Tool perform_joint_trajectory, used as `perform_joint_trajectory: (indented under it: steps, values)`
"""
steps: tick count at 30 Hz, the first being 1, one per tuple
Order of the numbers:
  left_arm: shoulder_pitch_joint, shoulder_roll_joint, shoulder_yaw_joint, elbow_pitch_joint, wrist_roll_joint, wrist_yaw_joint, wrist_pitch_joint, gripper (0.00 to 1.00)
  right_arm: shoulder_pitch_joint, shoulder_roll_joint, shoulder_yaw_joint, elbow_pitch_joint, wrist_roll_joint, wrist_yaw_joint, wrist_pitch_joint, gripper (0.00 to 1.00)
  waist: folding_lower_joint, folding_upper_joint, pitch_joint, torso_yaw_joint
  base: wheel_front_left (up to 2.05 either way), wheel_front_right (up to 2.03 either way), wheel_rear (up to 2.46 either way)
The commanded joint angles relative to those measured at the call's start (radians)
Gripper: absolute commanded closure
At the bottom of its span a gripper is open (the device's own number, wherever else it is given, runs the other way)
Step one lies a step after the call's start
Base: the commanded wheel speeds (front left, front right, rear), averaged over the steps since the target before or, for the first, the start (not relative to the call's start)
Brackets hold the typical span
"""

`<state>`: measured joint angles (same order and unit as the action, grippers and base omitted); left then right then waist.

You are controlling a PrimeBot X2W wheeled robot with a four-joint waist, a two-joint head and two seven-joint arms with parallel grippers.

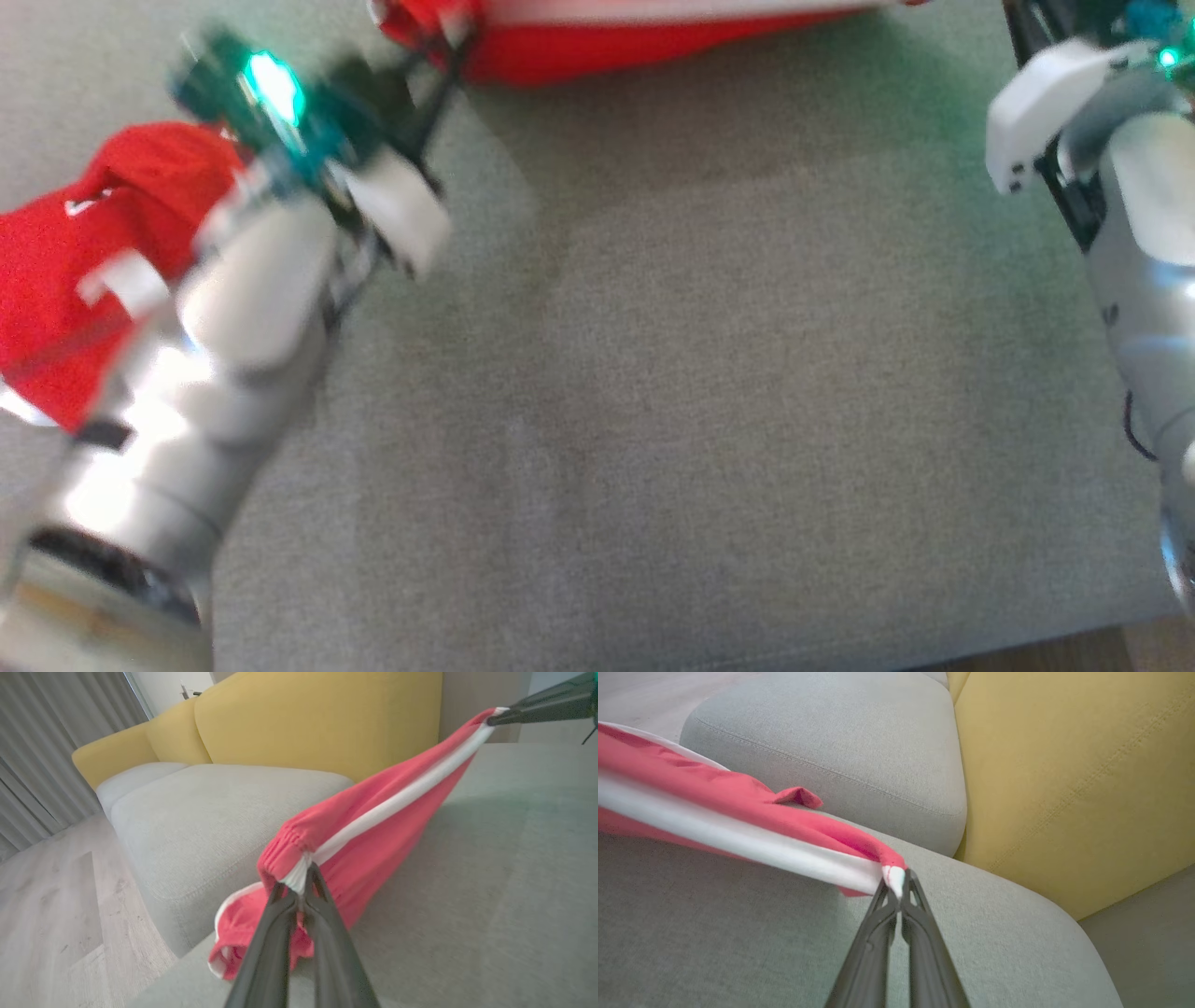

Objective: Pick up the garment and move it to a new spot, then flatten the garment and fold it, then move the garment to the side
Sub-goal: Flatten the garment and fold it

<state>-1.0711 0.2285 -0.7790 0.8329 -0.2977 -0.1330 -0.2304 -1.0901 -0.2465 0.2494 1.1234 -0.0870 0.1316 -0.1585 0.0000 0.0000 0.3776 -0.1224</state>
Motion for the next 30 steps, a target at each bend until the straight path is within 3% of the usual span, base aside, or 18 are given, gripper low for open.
perform_joint_trajectory:
  steps: [1,10,14,19,25,30]
  values:
    - [-0.019,0.040,0.020,-0.029,-0.014,0.004,-0.011,1.00,0.001,-0.029,0.022,-0.005,0.027,-0.001,0.009,1.00,0.0000,0.0000,-0.036,0.010,0.00,0.00,0.00]
    - [0.229,0.059,-0.063,-0.137,-0.071,0.004,-0.001,1.00,0.141,-0.108,0.250,0.029,0.251,-0.001,0.126,1.00,0.0000,0.0000,-0.176,0.019,0.00,0.00,0.00]
    - [0.316,0.065,-0.080,-0.215,-0.087,0.025,0.022,1.00,0.224,-0.182,0.353,-0.062,0.387,-0.001,0.220,1.00,0.0000,0.0000,-0.231,0.008,0.00,0.00,0.00]
    - [0.423,0.075,-0.103,-0.340,-0.104,0.060,0.067,1.00,0.340,-0.343,0.449,-0.265,0.553,-0.001,0.350,1.00,0.0000,0.0000,-0.280,-0.009,0.00,0.00,0.00]
    - [0.535,0.106,-0.132,-0.524,-0.119,0.106,0.139,1.00,0.500,-0.547,0.418,-0.546,0.705,-0.001,0.506,1.00,0.0000,0.0000,-0.294,-0.011,0.00,0.00,0.00]
    - [0.564,0.134,-0.121,-0.634,-0.127,0.149,0.178,1.00,0.598,-0.606,0.286,-0.733,0.700,-0.001,0.564,1.00,0.0000,0.0000,-0.279,0.000,0.00,0.00,0.00]
